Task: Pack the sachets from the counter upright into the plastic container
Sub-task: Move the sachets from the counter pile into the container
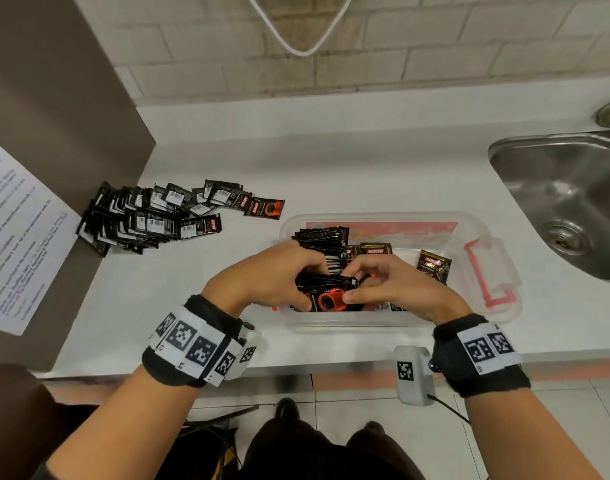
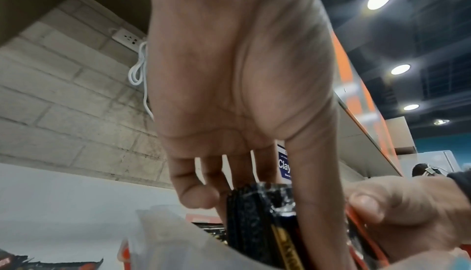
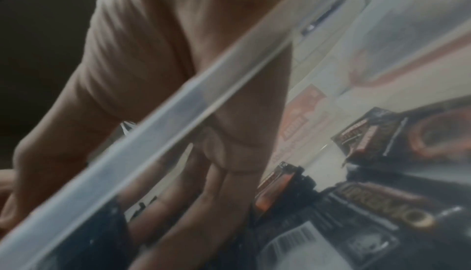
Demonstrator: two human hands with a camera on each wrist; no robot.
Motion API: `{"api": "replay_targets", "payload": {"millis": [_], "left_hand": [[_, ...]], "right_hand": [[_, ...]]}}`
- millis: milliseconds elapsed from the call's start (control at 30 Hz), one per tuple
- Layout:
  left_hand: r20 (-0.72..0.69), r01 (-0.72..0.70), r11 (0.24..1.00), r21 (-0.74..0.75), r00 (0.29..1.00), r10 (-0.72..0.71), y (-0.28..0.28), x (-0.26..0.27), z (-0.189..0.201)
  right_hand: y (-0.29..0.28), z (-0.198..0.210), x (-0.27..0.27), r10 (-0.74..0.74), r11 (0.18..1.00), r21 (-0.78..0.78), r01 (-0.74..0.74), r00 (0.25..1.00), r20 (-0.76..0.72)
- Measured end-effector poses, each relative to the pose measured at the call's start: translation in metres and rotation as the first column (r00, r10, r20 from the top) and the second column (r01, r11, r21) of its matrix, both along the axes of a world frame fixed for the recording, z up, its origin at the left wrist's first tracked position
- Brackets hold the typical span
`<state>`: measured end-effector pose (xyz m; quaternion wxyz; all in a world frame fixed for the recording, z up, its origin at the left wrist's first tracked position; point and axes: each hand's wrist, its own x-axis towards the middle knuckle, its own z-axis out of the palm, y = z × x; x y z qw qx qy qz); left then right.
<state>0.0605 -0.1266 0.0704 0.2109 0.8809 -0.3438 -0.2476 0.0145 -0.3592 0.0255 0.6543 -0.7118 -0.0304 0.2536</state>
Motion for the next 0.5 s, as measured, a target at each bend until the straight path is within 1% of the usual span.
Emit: {"api": "replay_targets", "payload": {"millis": [67, 167, 300, 400, 500], "left_hand": [[-0.002, 0.018, 1.000, 0.020, 1.000, -0.018, -0.001, 0.000, 0.001], [-0.055, 0.050, 0.997, 0.058, 0.997, -0.046, 0.001, 0.005, 0.007], [-0.033, 0.088, 0.992, 0.088, 0.996, -0.086, 0.002, 0.011, 0.011], [-0.003, 0.085, 0.988, 0.127, 0.996, -0.085, -0.004, 0.009, 0.007], [-0.008, 0.072, 0.984, 0.162, 0.997, -0.072, -0.010, 0.005, 0.002]], "right_hand": [[0.000, -0.002, 0.000, -0.002, 0.999, -0.054, 0.004, 0.999, 0.043], [-0.001, -0.004, 0.003, 0.007, 0.998, -0.069, -0.002, 0.997, 0.076], [-0.002, -0.008, 0.003, 0.030, 0.998, -0.065, -0.025, 0.997, 0.078], [-0.002, -0.010, 0.004, 0.059, 0.996, -0.068, -0.054, 0.996, 0.068], [-0.002, -0.010, 0.006, 0.097, 0.992, -0.088, -0.091, 0.992, 0.074]]}}
